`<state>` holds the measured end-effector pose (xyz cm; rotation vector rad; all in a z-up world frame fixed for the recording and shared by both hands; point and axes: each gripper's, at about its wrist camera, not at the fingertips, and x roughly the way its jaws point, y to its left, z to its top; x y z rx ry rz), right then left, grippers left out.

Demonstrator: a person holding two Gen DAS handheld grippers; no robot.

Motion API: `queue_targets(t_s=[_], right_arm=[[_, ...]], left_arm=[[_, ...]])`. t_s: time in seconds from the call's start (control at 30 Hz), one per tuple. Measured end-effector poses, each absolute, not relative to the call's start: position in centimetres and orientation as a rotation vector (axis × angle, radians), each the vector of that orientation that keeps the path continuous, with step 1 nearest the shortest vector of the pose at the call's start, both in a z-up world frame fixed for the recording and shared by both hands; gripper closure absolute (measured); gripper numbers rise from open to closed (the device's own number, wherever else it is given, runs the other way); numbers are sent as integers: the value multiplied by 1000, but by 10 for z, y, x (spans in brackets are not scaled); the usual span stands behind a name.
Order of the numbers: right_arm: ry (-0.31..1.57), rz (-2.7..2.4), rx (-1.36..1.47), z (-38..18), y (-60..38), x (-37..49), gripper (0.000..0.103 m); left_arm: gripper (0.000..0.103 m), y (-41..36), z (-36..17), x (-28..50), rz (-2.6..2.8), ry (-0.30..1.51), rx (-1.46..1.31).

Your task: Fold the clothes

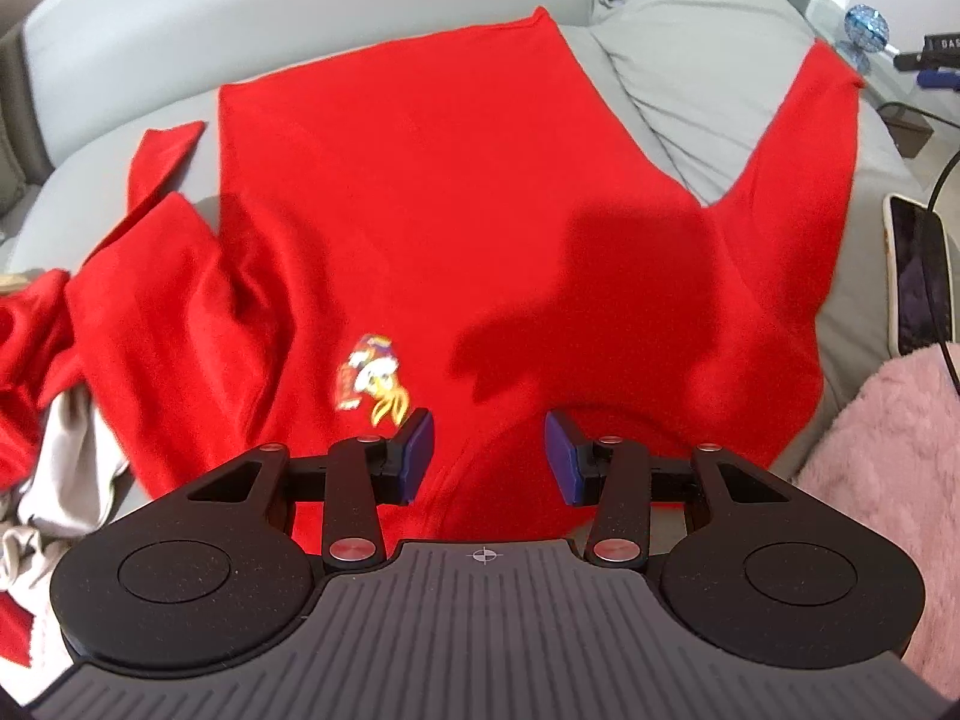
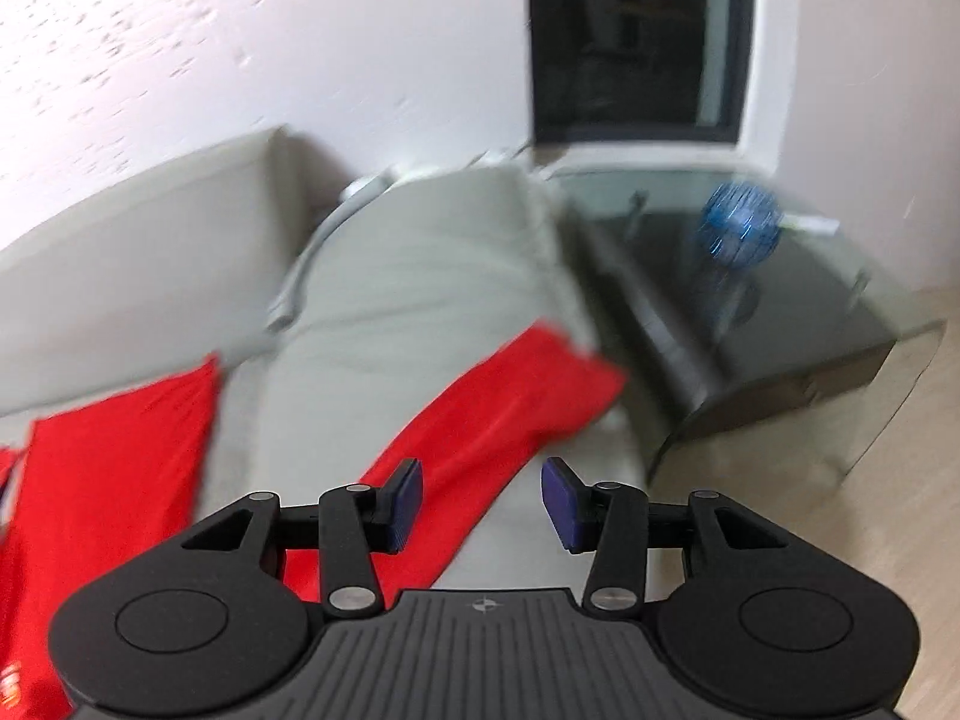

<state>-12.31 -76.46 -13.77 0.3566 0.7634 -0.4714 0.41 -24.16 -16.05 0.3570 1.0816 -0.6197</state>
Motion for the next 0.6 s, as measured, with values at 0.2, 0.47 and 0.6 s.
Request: queue_targets(t_s=[0.2,0.47,0.6], right_arm=[[850,-431,379,-144,-718,-133,62],[1006,-393,580,-199,-676,-135,65],[1021,-479,646,-217,-670,-127,64]], left_arm=[[55,-221,-159,-3,-563,1100,352],[54,-203,-162,-19,-564,1124,355],[54,-196,-162,-23,-557,1127,350]])
